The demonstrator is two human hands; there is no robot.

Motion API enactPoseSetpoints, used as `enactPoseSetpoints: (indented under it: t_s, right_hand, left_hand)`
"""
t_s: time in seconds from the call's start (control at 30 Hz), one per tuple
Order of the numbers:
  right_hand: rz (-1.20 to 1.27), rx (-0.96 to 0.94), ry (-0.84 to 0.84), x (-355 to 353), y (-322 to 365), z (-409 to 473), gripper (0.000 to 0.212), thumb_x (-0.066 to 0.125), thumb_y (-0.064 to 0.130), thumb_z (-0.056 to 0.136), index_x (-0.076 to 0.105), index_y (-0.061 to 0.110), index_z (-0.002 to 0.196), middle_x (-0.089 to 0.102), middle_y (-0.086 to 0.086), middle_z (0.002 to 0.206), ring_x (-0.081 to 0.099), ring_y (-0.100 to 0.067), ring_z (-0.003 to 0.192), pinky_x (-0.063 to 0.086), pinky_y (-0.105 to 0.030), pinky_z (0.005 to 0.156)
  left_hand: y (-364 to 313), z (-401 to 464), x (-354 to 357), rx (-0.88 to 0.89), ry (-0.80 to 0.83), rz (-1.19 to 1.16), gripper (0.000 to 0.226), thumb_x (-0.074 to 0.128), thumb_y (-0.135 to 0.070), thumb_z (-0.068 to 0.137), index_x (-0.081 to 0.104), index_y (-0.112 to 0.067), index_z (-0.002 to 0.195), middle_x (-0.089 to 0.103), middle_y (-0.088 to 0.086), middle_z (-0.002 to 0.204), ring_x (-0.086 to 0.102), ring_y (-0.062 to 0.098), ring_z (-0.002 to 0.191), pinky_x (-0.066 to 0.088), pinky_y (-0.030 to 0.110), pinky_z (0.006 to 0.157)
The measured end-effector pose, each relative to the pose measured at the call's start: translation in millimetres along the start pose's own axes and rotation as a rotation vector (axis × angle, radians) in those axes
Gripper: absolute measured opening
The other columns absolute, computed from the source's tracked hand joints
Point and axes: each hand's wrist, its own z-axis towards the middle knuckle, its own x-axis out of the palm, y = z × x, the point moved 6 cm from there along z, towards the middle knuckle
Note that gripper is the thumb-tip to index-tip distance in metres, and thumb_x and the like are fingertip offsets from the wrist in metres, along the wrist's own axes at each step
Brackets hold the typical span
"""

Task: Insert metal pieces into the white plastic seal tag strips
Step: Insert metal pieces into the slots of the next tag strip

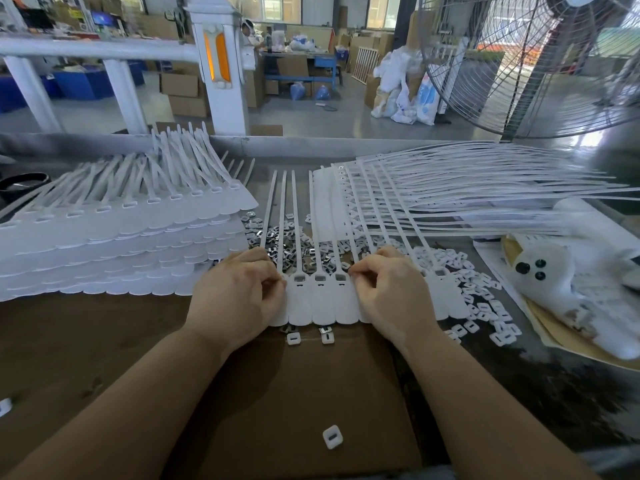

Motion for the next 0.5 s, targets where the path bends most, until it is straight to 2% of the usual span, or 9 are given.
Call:
enactPoseSetpoints:
  t_s: [0.1, 0.23, 0.3, 0.4, 0.5]
  right_hand:
    - [-0.019, 0.011, 0.0, 0.0, 0.2, -0.1, 0.015, 0.059, 0.019, 0.088, 0.073, 0.016, 0.092, 0.059, 0.004, 0.093, 0.053, -0.012, 0.09, 0.038, -0.017, 0.075]
    - [-0.04, 0.032, 0.038, -1.4, -0.2, 5.2, 0.016, 0.057, 0.017, 0.088, 0.073, 0.018, 0.092, 0.062, 0.003, 0.095, 0.054, -0.01, 0.084, 0.035, -0.016, 0.069]
    - [-0.036, 0.056, 0.071, -3.0, 0.2, 11.3, 0.019, 0.054, 0.016, 0.089, 0.072, 0.018, 0.095, 0.066, 0.003, 0.097, 0.058, -0.012, 0.085, 0.042, -0.021, 0.072]
    - [-0.052, 0.077, 0.097, -3.6, 4.4, 22.5, 0.02, 0.053, 0.017, 0.091, 0.071, 0.019, 0.099, 0.069, 0.003, 0.096, 0.061, -0.013, 0.085, 0.05, -0.028, 0.077]
    - [-0.109, 0.091, 0.147, 1.5, 7.3, 32.1, 0.019, 0.055, 0.019, 0.091, 0.072, 0.022, 0.098, 0.07, 0.004, 0.096, 0.062, -0.013, 0.086, 0.049, -0.027, 0.075]
  left_hand:
    - [0.4, 5.2, 0.1, -0.033, 0.016, 0.011, 0.016, 0.063, -0.031, 0.084, 0.065, -0.02, 0.071, 0.051, -0.013, 0.074, 0.053, 0.014, 0.072, 0.037, 0.022, 0.058]
    - [0.7, 16.5, 3.2, -0.099, 0.088, 0.044, 0.016, 0.056, -0.041, 0.087, 0.059, -0.029, 0.077, 0.042, -0.017, 0.072, 0.045, 0.007, 0.068, 0.029, 0.018, 0.052]
    - [-2.9, 22.2, 7.9, -0.093, 0.143, 0.001, 0.012, 0.056, -0.04, 0.088, 0.059, -0.03, 0.08, 0.044, -0.016, 0.077, 0.045, 0.006, 0.072, 0.032, 0.018, 0.055]
    - [-15.9, 29.4, 20.5, -0.069, 0.242, -0.081, 0.012, 0.058, -0.034, 0.088, 0.066, -0.026, 0.093, 0.048, -0.014, 0.088, 0.047, 0.007, 0.081, 0.037, 0.021, 0.07]
    - [-27.4, 34.4, 29.8, -0.091, 0.232, -0.115, 0.01, 0.059, -0.031, 0.088, 0.067, -0.026, 0.091, 0.052, -0.012, 0.089, 0.049, 0.009, 0.08, 0.041, 0.024, 0.07]
